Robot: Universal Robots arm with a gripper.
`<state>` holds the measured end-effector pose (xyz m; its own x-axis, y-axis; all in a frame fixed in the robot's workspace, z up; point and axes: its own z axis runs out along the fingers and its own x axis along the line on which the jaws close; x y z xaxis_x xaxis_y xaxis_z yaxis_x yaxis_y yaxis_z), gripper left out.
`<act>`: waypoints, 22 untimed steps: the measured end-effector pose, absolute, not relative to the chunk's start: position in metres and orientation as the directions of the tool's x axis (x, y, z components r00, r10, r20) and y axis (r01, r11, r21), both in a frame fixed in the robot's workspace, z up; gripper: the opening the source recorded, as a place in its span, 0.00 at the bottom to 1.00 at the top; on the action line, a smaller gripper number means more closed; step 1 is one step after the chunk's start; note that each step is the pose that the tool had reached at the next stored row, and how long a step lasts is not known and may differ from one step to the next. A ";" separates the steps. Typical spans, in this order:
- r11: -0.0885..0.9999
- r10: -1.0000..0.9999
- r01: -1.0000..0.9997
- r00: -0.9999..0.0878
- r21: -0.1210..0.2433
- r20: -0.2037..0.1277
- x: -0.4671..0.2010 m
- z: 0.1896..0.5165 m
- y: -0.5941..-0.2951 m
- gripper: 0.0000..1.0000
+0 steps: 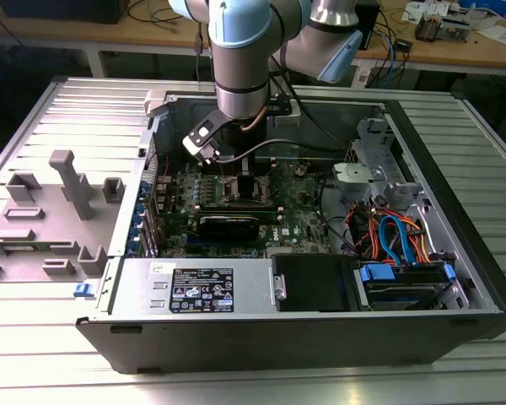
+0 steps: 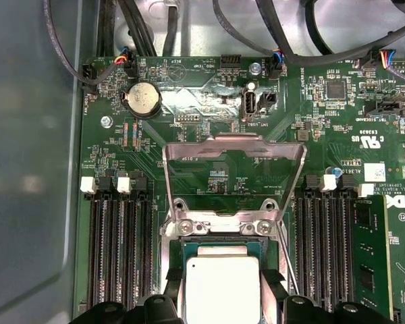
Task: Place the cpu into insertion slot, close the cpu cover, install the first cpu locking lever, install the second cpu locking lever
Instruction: 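Place the cpu into insertion slot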
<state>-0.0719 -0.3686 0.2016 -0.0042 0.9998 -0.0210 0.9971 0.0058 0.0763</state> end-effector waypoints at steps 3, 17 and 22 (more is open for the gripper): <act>0.005 1.000 0.997 -0.003 0.076 -0.021 -0.072 0.202 -0.369 0.54; -0.004 1.000 0.997 0.005 0.076 -0.021 -0.072 0.198 -0.369 0.67; -0.004 1.000 0.997 0.006 0.075 -0.022 -0.072 0.200 -0.369 0.67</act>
